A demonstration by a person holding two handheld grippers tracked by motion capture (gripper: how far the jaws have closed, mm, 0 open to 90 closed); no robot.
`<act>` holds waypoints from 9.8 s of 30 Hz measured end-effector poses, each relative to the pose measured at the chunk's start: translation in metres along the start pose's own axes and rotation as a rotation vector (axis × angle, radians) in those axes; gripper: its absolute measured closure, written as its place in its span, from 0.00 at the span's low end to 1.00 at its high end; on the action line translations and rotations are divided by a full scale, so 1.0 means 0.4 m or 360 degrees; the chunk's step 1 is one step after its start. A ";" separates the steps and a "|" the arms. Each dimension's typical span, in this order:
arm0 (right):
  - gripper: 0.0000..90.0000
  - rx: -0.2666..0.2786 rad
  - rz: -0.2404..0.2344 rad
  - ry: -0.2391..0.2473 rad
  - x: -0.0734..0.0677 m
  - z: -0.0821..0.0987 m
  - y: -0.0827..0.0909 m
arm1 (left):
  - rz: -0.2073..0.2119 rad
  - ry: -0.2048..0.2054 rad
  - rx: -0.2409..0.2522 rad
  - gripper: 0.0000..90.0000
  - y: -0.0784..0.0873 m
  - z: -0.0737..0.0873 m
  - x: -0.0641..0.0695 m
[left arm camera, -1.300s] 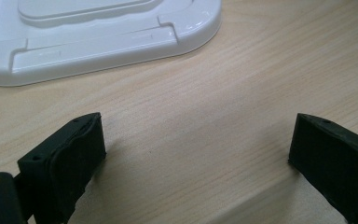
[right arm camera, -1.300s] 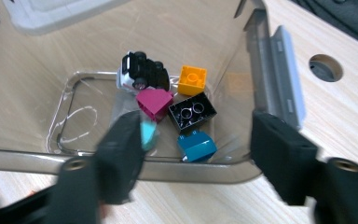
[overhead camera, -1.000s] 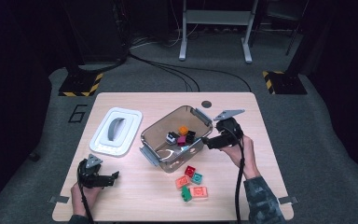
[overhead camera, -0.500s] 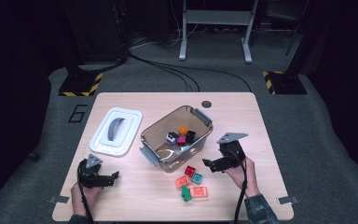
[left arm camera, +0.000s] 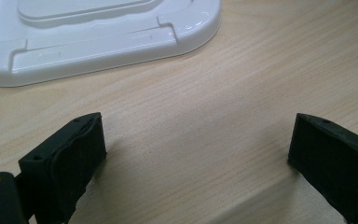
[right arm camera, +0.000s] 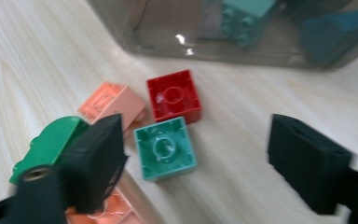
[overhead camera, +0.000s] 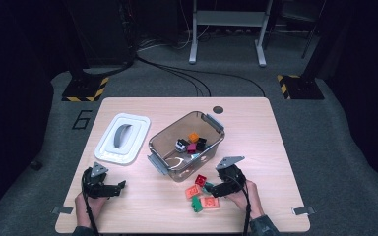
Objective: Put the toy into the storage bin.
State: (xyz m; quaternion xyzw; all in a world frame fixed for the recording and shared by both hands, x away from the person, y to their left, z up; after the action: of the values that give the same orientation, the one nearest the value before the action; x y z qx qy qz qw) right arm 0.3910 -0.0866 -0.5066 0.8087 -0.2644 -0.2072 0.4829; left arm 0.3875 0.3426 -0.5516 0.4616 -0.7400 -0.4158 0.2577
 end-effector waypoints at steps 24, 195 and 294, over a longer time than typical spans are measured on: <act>0.65 -0.0039 0.0031 -0.0095 0.024 0.013 -0.013 | -0.0006 0.0001 0.0012 0.04 -0.001 0.000 0.000; 0.65 -0.0037 0.0120 -0.0129 0.120 -0.304 0.136 | -0.0014 0.0011 0.0011 0.05 -0.001 0.000 0.000; 0.63 0.0020 0.0083 -0.0319 0.074 0.000 -0.003 | -0.0010 0.0019 -0.0003 0.06 0.001 0.000 -0.001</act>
State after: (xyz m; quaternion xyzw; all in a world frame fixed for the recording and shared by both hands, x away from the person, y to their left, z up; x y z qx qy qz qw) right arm 0.4143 -0.1047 -0.5100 0.7798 -0.3338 -0.2728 0.4540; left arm 0.3875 0.3431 -0.5512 0.4661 -0.7366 -0.4146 0.2612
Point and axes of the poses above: each handheld gripper's, and its own axes: y roughly backward along the jaws, z roughly out of its underside, x roughly to its right, the point moved 3 cm from there along -y, roughly forward along the jaws, and after that the axes turned 15 degrees about -x, right-handed, at the moved point
